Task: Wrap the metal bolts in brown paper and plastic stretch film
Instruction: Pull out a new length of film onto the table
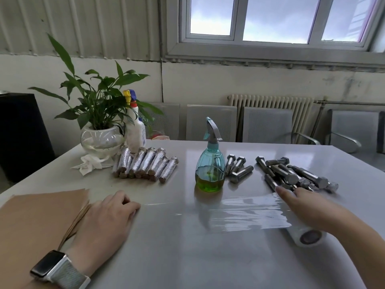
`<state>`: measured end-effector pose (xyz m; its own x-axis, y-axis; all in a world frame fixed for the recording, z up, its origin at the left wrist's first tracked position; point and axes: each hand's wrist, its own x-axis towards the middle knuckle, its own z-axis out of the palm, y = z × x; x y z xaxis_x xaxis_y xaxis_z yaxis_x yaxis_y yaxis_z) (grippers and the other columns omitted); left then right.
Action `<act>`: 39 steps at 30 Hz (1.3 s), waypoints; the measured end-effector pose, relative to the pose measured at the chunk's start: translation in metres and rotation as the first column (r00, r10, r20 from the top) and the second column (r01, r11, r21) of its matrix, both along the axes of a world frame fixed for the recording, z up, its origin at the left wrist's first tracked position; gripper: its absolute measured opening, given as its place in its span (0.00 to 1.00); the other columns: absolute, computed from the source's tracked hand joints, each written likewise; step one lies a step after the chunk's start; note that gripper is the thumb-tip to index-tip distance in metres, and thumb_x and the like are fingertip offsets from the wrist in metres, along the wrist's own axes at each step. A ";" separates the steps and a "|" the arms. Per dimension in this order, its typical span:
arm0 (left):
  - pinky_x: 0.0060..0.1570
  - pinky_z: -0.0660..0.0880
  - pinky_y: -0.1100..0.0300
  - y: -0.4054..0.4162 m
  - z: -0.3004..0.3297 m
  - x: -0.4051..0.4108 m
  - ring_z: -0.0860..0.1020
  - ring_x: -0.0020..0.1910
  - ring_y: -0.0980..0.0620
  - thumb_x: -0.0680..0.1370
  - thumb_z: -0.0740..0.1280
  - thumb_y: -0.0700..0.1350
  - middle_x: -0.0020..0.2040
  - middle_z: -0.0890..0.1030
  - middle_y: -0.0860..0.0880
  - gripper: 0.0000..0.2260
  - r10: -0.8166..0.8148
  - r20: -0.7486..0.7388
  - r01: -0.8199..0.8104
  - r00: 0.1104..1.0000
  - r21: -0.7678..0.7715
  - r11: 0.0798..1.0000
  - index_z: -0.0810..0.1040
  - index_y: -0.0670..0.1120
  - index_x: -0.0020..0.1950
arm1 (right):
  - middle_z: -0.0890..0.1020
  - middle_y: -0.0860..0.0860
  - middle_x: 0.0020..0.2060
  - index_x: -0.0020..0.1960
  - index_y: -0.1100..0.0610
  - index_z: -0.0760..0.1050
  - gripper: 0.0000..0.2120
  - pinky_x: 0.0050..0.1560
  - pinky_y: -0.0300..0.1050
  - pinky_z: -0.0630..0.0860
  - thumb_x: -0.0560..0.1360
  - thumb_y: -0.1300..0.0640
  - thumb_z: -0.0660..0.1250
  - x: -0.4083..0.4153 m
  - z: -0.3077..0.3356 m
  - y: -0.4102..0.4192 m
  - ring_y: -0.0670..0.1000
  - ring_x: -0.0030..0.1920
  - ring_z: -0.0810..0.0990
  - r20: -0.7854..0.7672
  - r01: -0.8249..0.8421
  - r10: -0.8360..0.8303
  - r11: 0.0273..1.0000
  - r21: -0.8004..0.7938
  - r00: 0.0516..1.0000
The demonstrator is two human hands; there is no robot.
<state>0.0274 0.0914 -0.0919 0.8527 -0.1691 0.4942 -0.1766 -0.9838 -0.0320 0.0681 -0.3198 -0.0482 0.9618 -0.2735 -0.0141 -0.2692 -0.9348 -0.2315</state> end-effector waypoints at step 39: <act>0.45 0.71 0.55 -0.039 0.018 -0.010 0.76 0.44 0.50 0.75 0.65 0.46 0.44 0.77 0.53 0.05 -0.152 0.022 0.153 0.988 -0.240 0.959 0.80 0.53 0.47 | 0.78 0.51 0.60 0.63 0.48 0.66 0.41 0.44 0.47 0.74 0.64 0.23 0.41 -0.024 0.042 0.055 0.55 0.56 0.78 0.178 -0.010 0.084 0.925 -0.379 0.981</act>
